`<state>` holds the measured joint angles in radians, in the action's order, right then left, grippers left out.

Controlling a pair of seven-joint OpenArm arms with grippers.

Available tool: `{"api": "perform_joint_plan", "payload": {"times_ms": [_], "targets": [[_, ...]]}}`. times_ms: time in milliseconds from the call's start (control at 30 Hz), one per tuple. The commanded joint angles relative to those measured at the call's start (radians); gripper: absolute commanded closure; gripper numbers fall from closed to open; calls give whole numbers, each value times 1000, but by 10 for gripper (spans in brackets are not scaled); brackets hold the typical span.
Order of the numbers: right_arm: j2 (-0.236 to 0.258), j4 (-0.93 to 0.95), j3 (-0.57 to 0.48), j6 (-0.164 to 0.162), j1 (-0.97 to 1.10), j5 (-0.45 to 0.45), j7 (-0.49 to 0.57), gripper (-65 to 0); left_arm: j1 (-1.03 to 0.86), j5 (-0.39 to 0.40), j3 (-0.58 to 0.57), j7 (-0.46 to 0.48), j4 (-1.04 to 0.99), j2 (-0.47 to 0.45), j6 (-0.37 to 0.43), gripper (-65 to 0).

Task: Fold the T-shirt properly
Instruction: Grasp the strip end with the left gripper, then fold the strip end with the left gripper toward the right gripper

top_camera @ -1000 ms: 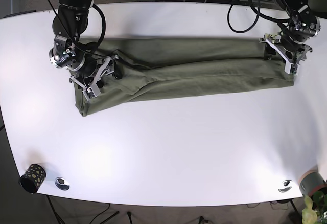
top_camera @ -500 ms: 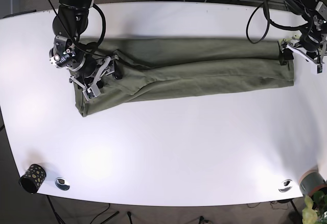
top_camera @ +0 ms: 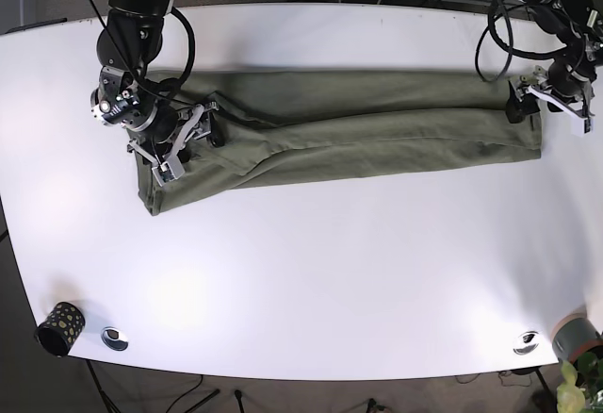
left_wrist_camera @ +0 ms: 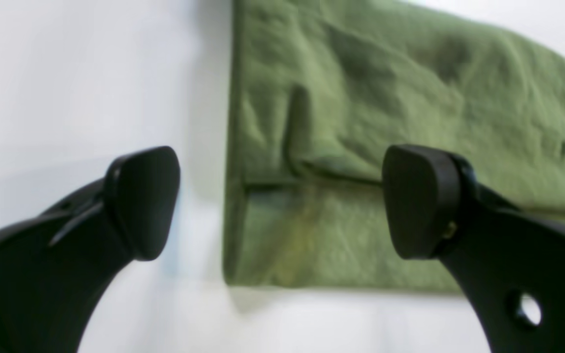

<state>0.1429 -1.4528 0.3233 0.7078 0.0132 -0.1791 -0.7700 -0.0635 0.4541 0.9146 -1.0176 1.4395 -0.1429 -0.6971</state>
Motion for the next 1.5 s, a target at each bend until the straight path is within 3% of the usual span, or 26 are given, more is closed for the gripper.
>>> {"api": "perform_joint_plan", "payload": {"times_ms": [0,133,467,567,733,800,1033,1233,1467], "targets": [[7,2,3,-10,-2,33,-47,-436,8,12,4,10,7,-11,-1,-618],[7,2,3,-10,-3,33,-46,-436,17,15,2,12,-50,-13,-1,-582],[5,1,4,-10,-5,33,-46,-436,55,15,-78,13,-115,-14,-1,-389],[5,2,4,-10,-6,33,-46,-436,50,13,-117,13,-110,-14,-1,-301],[5,-1,4,-10,-6,31,-44,-436,49,12,-125,13,-108,-14,-1,-68],[5,2,4,-10,-6,31,-44,-436,47,12,-125,15,-96,-14,-1,-22],[5,4,4,-10,-5,31,-44,-436,-23,15,-203,15,163,-8,-1,-17],[5,5,4,-10,-5,31,-44,-436,-89,15,-400,10,372,15,-1,-18],[5,5,3,-10,-6,31,-44,-436,-66,8,-636,10,393,81,-1,-19]]}}
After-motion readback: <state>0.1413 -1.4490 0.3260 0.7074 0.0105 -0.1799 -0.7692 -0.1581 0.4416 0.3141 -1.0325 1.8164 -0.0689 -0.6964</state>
